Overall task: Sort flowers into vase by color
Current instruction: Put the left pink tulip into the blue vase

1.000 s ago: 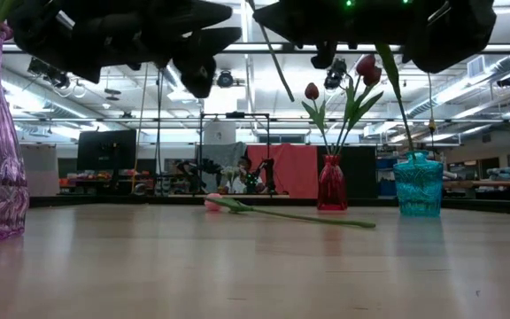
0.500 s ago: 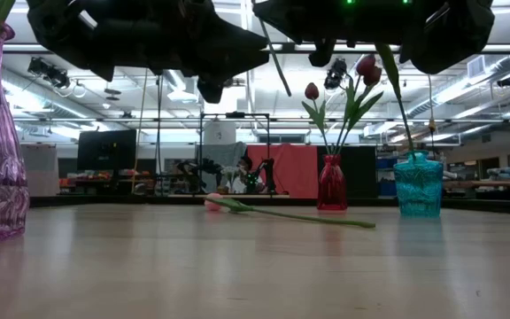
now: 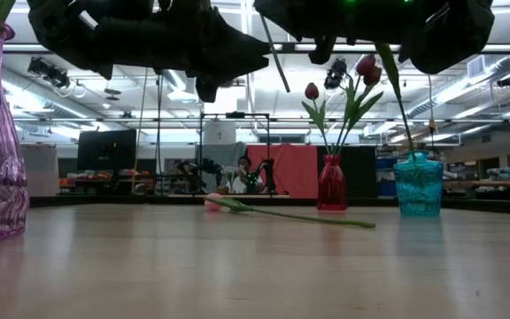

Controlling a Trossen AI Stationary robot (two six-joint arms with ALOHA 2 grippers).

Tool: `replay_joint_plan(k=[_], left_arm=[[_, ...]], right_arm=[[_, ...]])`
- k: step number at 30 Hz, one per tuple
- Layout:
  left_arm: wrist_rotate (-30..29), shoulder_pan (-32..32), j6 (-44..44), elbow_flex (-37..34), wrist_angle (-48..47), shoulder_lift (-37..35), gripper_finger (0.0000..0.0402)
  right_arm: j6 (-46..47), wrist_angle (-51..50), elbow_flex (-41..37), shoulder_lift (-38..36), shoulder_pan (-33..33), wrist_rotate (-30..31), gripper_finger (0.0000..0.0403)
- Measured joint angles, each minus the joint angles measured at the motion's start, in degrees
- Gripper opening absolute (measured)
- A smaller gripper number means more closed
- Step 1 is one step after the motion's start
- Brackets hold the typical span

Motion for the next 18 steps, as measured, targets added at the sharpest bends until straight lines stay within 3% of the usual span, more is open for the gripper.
replay_joint_plan(k=[18], left_arm=[[-0.2,0.1,-1.5,1.7,2.9,0.0,0.0127]], right_arm=[[-2.9,-0.7,0.0,0.0,0.1,-11.3,0.0003]])
